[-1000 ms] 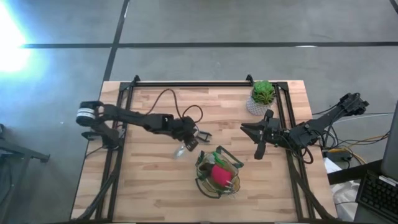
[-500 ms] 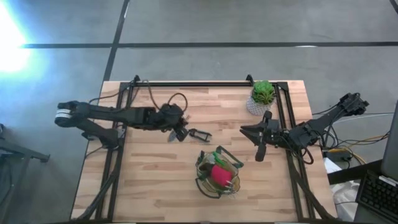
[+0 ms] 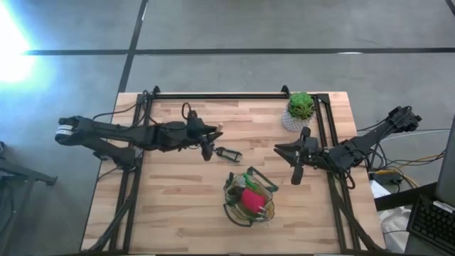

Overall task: Pick & Place Garden tools in Gardening bag
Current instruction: Put the brown trowel into the white gardening bag

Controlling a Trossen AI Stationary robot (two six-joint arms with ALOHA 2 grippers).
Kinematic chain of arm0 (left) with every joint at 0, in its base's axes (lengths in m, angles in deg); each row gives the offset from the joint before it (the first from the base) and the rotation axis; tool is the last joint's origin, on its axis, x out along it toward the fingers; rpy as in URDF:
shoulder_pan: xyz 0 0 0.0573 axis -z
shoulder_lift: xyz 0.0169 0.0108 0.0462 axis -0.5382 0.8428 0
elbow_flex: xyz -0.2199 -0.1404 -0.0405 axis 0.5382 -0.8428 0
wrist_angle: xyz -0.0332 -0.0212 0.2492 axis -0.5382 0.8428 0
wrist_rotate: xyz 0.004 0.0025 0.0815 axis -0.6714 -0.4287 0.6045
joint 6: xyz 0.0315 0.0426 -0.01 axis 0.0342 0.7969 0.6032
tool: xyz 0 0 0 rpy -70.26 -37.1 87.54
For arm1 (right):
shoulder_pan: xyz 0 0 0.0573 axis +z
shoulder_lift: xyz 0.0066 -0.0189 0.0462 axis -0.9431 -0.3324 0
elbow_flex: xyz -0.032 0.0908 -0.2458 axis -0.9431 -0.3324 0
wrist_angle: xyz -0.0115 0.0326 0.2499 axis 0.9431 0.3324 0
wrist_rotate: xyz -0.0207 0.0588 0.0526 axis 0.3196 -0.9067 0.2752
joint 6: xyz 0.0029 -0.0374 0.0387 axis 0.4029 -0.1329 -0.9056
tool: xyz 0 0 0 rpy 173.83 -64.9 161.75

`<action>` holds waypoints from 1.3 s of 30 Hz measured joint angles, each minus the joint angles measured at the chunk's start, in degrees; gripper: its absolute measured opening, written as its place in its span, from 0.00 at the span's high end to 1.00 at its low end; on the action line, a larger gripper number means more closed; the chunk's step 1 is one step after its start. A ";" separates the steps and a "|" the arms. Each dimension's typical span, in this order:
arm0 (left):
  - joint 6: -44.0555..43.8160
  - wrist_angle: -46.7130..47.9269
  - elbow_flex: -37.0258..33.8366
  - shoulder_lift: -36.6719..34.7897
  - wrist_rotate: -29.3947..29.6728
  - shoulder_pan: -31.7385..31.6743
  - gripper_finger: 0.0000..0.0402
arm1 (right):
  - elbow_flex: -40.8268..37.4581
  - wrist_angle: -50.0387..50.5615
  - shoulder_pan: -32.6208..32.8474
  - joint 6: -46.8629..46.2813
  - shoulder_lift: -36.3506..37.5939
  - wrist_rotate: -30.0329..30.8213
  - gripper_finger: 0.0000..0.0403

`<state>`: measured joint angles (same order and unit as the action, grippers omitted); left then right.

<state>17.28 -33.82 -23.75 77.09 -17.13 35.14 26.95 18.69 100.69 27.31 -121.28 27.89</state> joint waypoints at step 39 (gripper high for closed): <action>20.12 -37.18 -4.26 3.19 2.52 18.30 0.83 | -0.30 -0.06 -0.02 4.07 0.00 2.40 0.86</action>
<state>37.40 -71.00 -28.01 80.28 -14.60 53.44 26.65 18.63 100.67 31.37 -121.28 30.29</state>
